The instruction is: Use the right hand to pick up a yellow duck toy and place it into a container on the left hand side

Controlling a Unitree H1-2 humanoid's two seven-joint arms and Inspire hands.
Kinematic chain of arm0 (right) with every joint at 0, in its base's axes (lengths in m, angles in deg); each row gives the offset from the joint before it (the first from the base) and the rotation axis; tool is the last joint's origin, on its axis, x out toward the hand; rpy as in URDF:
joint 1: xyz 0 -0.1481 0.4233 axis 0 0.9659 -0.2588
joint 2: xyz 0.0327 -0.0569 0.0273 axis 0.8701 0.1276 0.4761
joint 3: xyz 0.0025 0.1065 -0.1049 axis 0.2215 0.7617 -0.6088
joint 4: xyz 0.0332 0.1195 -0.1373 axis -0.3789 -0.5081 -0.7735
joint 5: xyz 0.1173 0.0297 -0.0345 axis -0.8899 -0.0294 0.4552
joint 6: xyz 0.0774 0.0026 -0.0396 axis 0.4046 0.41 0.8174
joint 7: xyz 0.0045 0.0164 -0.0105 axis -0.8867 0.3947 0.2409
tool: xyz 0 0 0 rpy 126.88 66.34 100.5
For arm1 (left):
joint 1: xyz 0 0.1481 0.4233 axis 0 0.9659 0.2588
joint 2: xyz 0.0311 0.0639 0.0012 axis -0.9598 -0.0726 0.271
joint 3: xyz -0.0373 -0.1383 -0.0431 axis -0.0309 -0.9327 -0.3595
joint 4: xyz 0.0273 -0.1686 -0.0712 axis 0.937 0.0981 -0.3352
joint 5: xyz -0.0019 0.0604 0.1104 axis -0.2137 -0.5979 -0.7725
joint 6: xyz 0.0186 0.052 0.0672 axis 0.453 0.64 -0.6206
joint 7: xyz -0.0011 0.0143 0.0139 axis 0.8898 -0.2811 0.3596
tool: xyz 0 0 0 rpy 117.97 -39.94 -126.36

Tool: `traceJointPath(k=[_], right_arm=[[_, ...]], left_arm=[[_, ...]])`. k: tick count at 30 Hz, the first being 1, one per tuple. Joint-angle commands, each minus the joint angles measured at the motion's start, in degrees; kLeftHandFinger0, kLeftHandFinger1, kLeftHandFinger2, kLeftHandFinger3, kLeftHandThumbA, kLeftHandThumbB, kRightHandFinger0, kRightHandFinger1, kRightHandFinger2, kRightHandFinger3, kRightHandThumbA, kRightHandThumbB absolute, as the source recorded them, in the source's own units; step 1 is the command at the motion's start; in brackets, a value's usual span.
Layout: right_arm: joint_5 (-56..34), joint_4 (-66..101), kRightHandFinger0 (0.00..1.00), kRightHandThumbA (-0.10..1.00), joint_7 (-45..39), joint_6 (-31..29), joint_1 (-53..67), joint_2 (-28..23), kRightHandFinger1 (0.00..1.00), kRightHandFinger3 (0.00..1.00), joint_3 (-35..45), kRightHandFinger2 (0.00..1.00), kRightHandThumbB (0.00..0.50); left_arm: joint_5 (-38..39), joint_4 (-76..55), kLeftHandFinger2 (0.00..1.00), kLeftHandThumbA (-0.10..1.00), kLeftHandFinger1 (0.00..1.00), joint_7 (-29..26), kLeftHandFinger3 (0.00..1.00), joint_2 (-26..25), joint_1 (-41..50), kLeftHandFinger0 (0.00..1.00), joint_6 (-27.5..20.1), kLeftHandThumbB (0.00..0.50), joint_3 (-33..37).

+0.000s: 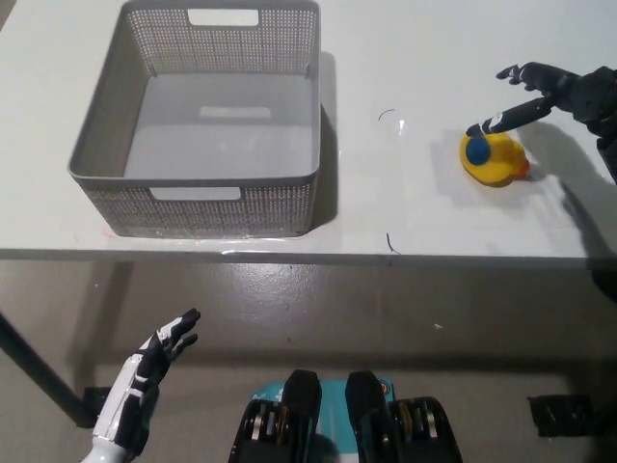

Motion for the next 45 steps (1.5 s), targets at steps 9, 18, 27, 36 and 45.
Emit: traceJointPath(k=[9,18,27,36,45], right_arm=[[2.00,-3.53,1.00,1.00,0.79,-2.18,-1.91,0.77,1.00,1.00,-2.11,1.00,0.456],[1.81,-4.44,1.00,1.00,0.54,-1.33,-1.80,0.84,1.00,1.00,-1.99,1.00,0.479],[2.50,-5.49,1.00,1.00,1.51,-0.77,-0.64,1.60,1.00,1.00,-2.48,1.00,0.495],[1.19,-6.02,1.00,1.00,1.79,-0.68,-0.81,1.55,1.00,1.00,-1.09,1.00,0.500],[1.48,-5.99,1.00,1.00,1.55,-0.82,-0.84,1.31,1.00,1.00,-0.51,1.00,0.500]], left_arm=[[1.54,-1.44,1.00,1.00,1.00,0.51,1.00,0.24,-0.38,1.00,-1.11,0.382,-0.99],[0.95,-0.96,1.00,1.00,1.00,0.29,1.00,0.28,-0.45,1.00,-2.20,0.381,-1.15],[1.18,-0.89,1.00,1.00,1.00,0.34,1.00,0.34,-0.41,1.00,-2.09,0.392,-1.30],[0.23,-0.88,1.00,1.00,1.00,0.07,1.00,0.43,-0.84,1.00,-2.24,0.358,-1.55],[-0.09,-0.81,1.00,1.00,1.00,0.20,1.00,0.48,-1.05,1.00,-2.77,0.312,-1.60]])
